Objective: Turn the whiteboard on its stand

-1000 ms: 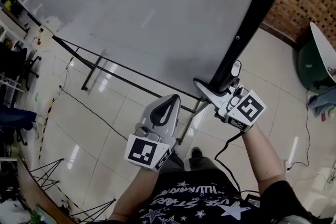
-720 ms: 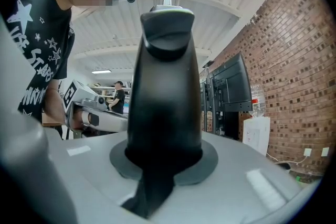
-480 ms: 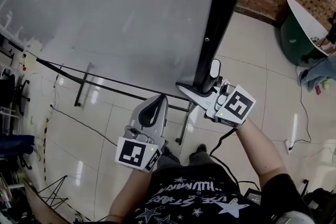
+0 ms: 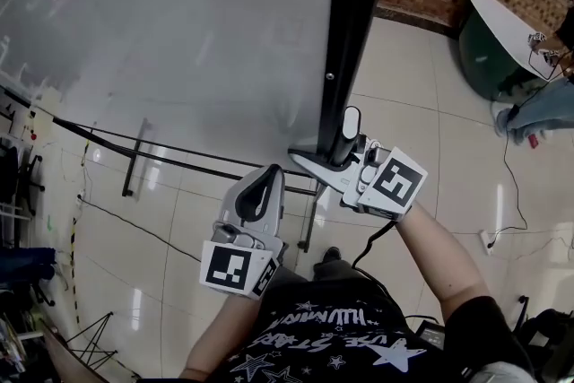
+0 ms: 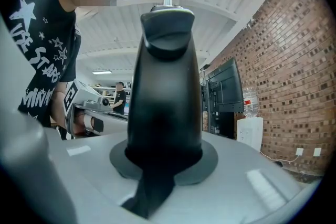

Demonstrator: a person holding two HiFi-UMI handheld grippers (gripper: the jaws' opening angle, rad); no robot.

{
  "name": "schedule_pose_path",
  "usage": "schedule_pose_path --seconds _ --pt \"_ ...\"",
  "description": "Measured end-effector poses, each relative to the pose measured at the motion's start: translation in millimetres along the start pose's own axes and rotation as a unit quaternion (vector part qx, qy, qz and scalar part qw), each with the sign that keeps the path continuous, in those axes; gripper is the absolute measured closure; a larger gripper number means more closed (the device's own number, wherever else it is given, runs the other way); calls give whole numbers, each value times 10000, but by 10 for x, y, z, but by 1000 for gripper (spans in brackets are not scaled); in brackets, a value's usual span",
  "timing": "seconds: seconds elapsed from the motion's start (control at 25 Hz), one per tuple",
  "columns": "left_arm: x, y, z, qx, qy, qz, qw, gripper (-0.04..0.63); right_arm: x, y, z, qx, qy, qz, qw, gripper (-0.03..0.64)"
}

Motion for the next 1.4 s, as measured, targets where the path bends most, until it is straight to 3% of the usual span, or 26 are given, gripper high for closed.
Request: schedule_pose_path --seconds 0.84,1.4 --pt "283 17 680 87 -811 -69 9966 592 -876 53 137 57 -54 -50 10000 535" --pt "353 -35 814 94 -1151 -147 9932 592 -876 39 142 61 -86 -96 9999 534"
Point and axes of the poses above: the fingertips, and each gripper's own axes: x forward along the fingers, z to its right, y out of its top, the point moved 4 cm from there along -x, backward along the fingers, and after that the axes turned 1 degree about x, right-handed, at the moved point
